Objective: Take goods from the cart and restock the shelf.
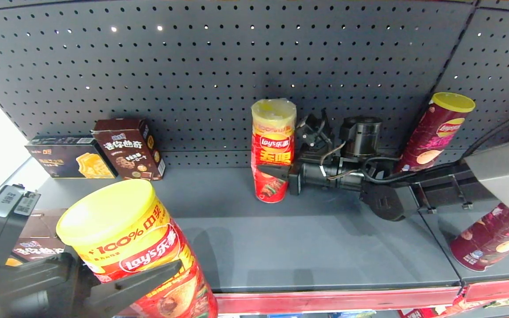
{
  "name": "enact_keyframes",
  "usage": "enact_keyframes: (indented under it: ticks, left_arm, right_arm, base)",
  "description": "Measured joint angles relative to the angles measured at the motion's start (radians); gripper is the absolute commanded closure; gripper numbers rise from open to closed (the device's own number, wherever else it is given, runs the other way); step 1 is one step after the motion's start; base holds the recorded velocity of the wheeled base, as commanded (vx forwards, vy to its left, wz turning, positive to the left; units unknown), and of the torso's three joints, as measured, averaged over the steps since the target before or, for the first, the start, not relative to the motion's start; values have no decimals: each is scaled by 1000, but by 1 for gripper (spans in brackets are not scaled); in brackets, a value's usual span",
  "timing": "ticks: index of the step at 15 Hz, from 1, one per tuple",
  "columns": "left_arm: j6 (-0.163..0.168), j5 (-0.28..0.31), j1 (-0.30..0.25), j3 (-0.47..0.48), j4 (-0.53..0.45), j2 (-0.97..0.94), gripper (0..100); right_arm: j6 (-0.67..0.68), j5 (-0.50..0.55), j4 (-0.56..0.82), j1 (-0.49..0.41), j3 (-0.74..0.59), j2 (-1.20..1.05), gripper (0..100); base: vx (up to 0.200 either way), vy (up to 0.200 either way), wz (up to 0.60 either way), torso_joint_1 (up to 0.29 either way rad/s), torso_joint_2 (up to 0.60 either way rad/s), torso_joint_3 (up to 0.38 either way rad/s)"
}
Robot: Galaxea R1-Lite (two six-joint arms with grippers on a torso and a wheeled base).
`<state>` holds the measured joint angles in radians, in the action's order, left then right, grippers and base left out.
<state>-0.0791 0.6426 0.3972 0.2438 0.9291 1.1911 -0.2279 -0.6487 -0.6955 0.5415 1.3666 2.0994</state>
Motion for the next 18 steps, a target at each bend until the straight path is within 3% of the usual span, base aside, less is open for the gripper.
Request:
enact_keyframes:
  ticks: [6, 12, 18]
  left_arm:
    - [-1, 0, 0, 3, 0, 0, 100]
    - [-5, -1, 0, 11, 0, 0, 100]
    - [-5, -3, 0, 5, -1, 0, 100]
  right_arm:
    - [10, 11, -81, 49, -280, -211, 100]
    - [56, 104, -470, 164, -718, -296, 100]
    - [55, 68, -534, 165, -775, -246, 100]
  base:
    - [0, 0, 0, 0, 0, 0]
    - [0, 0, 0, 0, 0, 0]
    - [0, 0, 0, 0, 0, 0]
